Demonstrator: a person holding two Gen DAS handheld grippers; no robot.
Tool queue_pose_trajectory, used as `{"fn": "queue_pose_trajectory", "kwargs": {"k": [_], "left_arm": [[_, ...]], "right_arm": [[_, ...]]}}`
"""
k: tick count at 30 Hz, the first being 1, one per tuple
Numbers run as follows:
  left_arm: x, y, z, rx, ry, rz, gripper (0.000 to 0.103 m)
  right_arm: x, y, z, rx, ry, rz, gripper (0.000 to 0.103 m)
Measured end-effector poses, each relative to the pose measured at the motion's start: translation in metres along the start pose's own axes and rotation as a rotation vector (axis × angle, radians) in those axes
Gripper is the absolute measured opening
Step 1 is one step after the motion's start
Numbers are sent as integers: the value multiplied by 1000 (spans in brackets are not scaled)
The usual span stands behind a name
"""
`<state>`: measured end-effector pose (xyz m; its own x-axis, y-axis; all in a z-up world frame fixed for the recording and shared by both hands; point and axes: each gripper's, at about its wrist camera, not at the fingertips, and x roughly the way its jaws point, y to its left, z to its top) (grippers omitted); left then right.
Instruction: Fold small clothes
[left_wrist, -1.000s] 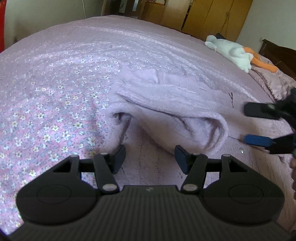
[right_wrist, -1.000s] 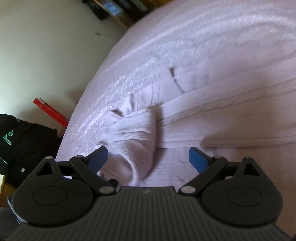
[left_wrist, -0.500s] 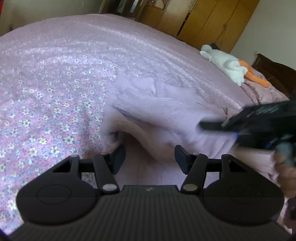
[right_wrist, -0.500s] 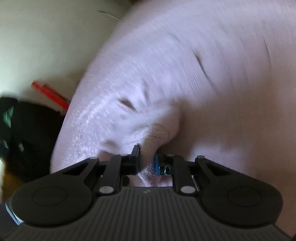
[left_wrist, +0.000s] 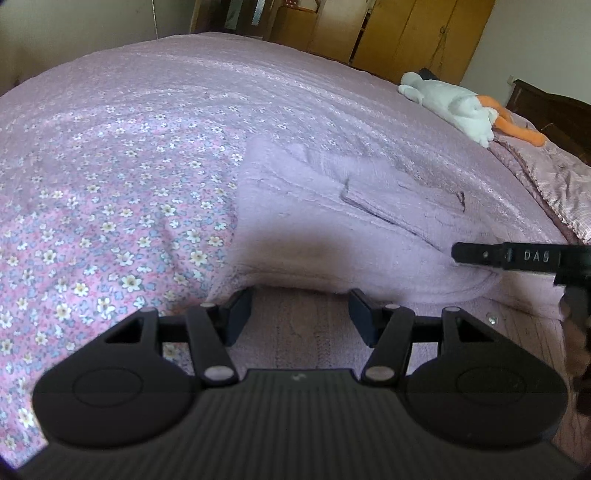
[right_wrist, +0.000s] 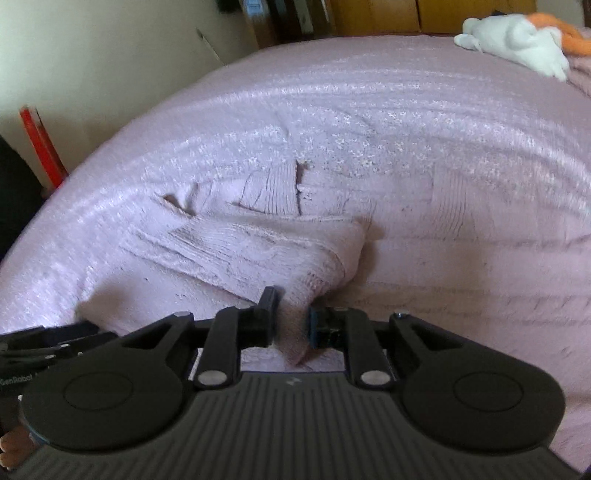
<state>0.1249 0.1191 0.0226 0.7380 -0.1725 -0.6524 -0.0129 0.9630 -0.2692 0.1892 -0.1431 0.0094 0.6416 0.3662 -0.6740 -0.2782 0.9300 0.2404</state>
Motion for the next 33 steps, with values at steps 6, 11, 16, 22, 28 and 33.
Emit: {"fn": "queue_pose_trajectory", "kwargs": {"k": [6, 11, 16, 22, 28, 33], "left_arm": [[0, 1, 1, -10, 3, -1, 61], [0, -4, 1, 9, 6, 11, 61], [1, -4, 1, 17, 10, 13, 62], [2, -4, 2, 22, 10, 12, 63], [3, -5, 2, 31, 11, 14, 63], [4, -3, 1, 22, 9, 11, 63]], "right_arm": [[-18, 21, 6, -84, 5, -78, 47], [-38, 51, 12, -179, -76, -91, 51], [-26, 82, 19, -240, -91, -41, 57], [23, 101, 28, -228, -31, -1, 60], [62, 105, 23, -249, -17, -55, 48], [39, 87, 30, -189, -107, -73, 8]]}}
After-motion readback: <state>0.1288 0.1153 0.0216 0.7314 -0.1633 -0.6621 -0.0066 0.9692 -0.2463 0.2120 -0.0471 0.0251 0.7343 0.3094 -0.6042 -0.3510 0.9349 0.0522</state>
